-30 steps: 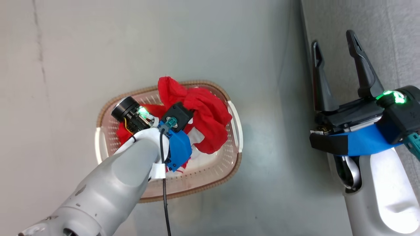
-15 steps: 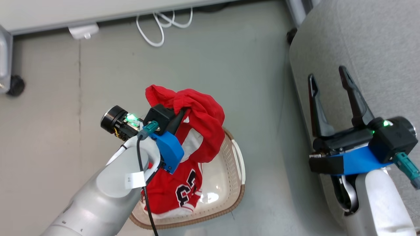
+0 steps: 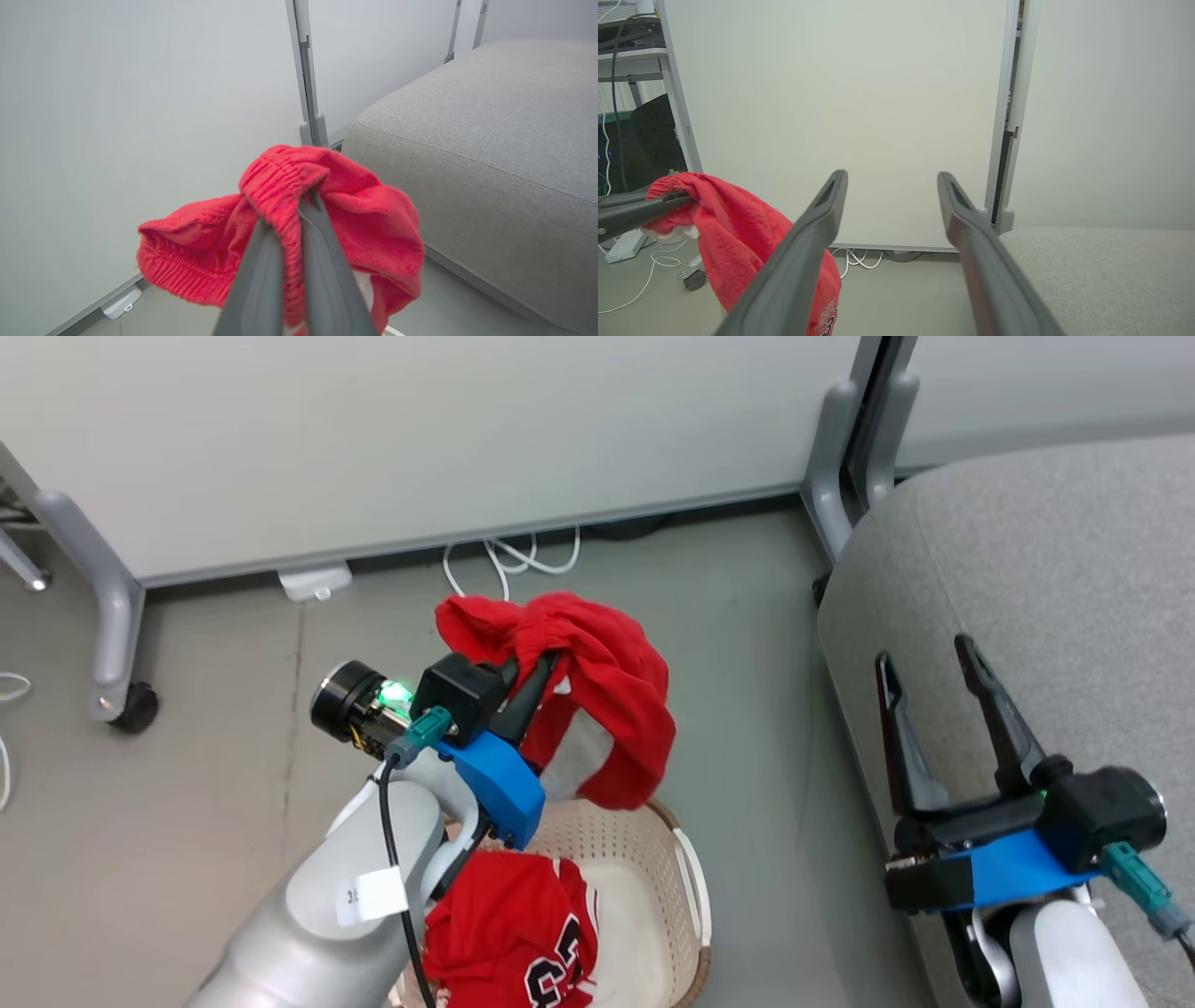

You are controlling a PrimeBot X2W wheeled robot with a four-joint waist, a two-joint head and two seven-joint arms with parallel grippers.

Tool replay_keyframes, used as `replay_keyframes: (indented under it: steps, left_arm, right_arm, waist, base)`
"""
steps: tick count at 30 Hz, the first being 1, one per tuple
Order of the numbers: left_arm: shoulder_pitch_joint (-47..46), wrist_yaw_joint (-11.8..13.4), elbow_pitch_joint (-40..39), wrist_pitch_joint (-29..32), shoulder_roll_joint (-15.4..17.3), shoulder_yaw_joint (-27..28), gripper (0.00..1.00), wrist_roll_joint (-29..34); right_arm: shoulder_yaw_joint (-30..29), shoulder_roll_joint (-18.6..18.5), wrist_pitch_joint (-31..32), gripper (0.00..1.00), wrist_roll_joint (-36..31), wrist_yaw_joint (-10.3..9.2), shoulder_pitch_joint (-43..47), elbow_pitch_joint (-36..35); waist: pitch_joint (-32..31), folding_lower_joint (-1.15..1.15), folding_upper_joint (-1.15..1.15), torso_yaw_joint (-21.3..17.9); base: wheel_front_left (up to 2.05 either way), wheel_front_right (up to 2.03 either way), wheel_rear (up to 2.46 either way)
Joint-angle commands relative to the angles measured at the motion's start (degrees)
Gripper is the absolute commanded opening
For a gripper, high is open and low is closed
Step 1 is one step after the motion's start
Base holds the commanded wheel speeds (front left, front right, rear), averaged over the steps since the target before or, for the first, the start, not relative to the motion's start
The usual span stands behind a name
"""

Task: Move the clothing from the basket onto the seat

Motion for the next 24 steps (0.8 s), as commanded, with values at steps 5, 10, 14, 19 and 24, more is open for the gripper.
replay_keyframes:
  steps: [5, 10, 14, 19, 24]
  left_arm:
    - [2.9, -0.4, -2.0, -0.3, -0.3, 1.9, 0.00, 1.4]
    - [4.9, -0.6, -3.8, -0.3, -0.9, 2.8, 0.00, 2.3]
    - [5.8, -0.4, -4.8, -0.3, -0.8, 3.2, 0.00, 3.0]
    - [6.0, -0.5, -5.2, -0.3, -0.9, 3.5, 0.00, 3.6]
    - [5.5, -0.5, -5.4, -0.3, -1.0, 3.1, 0.00, 4.0]
  right_arm:
    - [-0.5, -0.1, -0.2, 1.00, 0.8, 0.00, 3.1, 0.3]
    - [-1.0, -0.1, -0.2, 1.00, 0.6, 0.00, 4.9, 0.5]
    - [-0.7, -0.1, -0.2, 1.00, 0.5, 0.00, 5.5, 0.6]
    - [0.4, -0.1, -0.2, 1.00, 0.8, 0.00, 5.2, 0.3]
    - [3.6, -0.1, -0.2, 1.00, 0.4, 0.00, 3.3, 0.7]
  waist:
    - [-4.1, 0.01, -0.01, 1.2]
    - [-6.0, 0.01, -0.01, 1.7]
    - [-6.7, 0.01, -0.01, 1.9]
    - [-6.7, 0.01, -0.01, 2.1]
    - [-6.5, 0.01, -0.01, 2.4]
  base:
    - [0.00, 0.00, 0.00]
    - [0.00, 0.00, 0.00]
    - [0.00, 0.00, 0.00]
    - [0.00, 0.00, 0.00]
    - [0.00, 0.00, 0.00]
